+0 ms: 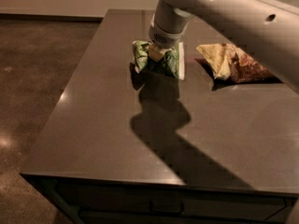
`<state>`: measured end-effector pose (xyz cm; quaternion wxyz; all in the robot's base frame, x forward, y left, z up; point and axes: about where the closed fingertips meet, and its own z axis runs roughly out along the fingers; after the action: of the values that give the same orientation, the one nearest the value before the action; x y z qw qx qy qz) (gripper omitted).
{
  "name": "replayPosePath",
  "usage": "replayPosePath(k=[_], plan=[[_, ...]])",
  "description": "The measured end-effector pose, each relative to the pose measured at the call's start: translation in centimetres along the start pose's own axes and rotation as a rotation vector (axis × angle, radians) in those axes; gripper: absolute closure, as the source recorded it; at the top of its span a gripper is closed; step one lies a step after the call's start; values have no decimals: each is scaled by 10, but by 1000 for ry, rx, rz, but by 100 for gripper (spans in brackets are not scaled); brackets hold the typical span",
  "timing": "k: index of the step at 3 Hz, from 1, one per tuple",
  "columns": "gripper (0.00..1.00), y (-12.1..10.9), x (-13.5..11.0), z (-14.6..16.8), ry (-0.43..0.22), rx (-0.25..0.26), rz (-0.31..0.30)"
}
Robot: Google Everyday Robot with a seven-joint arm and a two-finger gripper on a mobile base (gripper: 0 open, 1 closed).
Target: Move green jalapeno chip bag near rxbar chocolate
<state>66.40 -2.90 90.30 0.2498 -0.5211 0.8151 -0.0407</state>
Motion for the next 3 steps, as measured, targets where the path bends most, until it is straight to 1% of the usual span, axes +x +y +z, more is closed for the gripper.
replayPosePath(k=[1,2,3], plan=[[100,-12,8,0,-9,38,76],[100,-27,15,-2,-16,89,162],[100,-38,22,0,-8,121,234]])
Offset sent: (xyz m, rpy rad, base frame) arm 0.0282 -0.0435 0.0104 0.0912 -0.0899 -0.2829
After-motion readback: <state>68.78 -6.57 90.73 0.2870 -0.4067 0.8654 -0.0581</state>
